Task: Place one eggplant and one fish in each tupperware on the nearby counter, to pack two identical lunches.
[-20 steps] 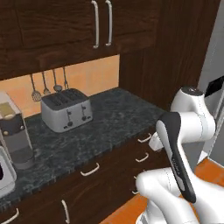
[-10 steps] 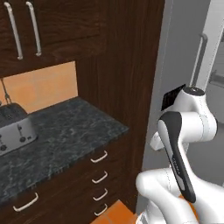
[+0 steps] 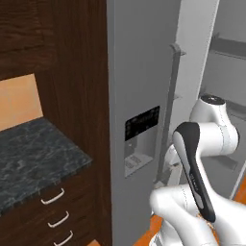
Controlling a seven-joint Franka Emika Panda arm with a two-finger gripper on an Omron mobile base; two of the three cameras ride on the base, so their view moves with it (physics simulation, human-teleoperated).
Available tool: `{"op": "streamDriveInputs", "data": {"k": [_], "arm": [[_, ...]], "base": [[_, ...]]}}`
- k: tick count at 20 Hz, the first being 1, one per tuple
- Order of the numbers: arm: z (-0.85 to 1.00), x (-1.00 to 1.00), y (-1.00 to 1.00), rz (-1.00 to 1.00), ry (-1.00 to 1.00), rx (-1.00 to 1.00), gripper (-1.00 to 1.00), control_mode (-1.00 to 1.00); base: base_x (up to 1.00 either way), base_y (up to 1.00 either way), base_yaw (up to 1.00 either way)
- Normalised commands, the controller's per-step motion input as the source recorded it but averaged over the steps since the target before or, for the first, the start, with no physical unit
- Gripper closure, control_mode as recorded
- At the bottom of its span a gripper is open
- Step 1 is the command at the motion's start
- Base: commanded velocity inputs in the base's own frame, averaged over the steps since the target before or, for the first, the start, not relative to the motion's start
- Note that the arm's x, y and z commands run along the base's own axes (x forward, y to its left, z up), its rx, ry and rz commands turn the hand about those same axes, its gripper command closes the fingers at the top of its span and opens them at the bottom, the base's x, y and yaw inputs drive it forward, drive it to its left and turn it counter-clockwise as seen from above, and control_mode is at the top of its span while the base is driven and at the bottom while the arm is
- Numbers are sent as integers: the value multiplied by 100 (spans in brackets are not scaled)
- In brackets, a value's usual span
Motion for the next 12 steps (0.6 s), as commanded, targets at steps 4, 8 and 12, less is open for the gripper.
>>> {"op": "streamDriveInputs", "data": {"k": [4,8,12], "arm": [[0,0,0,0,0,0,-100,100],[0,0,0,0,0,0,-100,100],[0,0,0,0,0,0,-100,100]], "base": [[9,-78,7],[39,-32,22],[48,-33,23]]}}
